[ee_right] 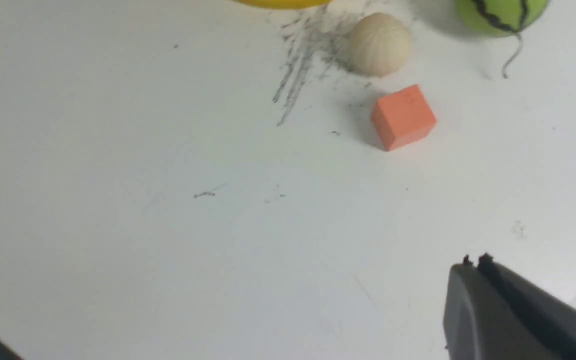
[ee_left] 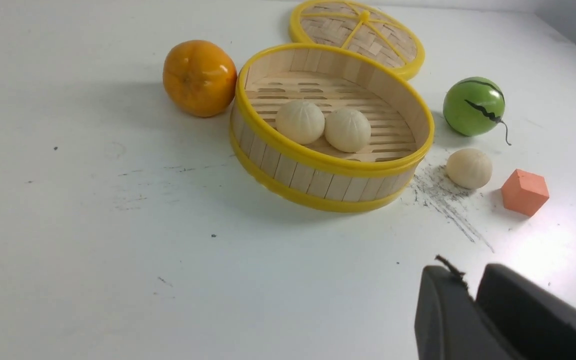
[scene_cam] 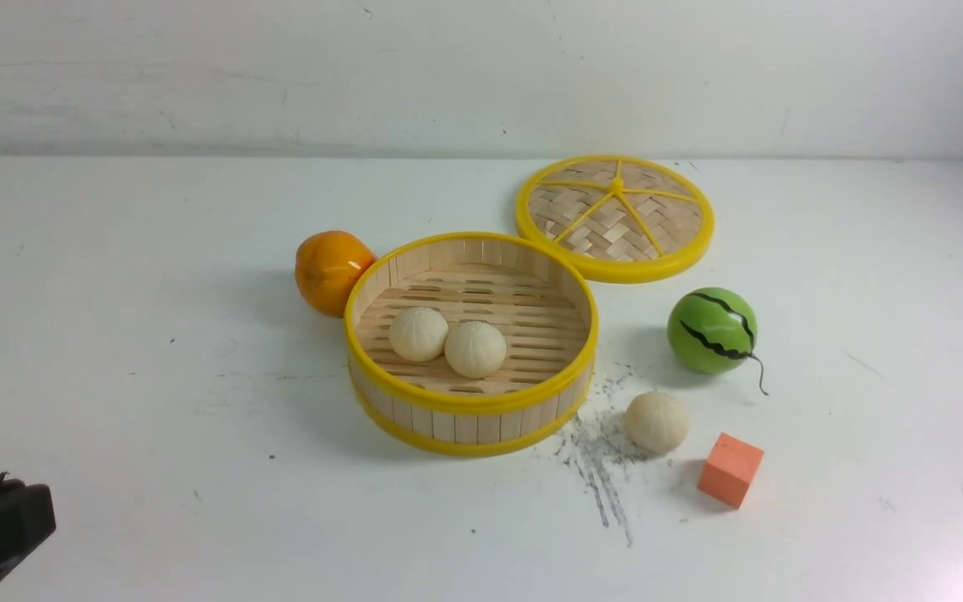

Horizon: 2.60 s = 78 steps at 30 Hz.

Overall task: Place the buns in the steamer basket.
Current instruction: Use the right arm to grab a steamed stuffed bun, then use the right arm to put the steamed stuffed bun into the steamer

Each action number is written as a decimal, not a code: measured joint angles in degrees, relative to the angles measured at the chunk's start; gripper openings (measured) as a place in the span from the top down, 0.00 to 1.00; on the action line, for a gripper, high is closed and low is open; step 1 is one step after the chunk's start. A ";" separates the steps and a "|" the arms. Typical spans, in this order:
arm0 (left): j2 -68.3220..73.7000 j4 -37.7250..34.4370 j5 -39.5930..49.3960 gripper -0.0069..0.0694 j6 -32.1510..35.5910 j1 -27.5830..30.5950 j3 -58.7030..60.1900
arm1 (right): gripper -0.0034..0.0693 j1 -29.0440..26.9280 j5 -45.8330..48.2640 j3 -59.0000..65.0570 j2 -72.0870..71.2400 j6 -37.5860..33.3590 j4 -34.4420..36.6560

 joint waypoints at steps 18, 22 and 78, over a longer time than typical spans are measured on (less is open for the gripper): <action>0.00 -1.06 0.90 0.78 0.00 0.00 3.71 | 0.61 23.02 -2.68 -24.23 41.33 23.72 -22.72; 0.00 -1.24 -0.14 0.78 0.00 0.00 3.70 | 0.34 23.20 -3.29 -29.80 47.98 30.48 -23.64; 0.00 0.07 -1.32 0.74 0.00 0.00 3.72 | 0.90 26.70 -8.54 -59.72 70.13 37.04 -29.45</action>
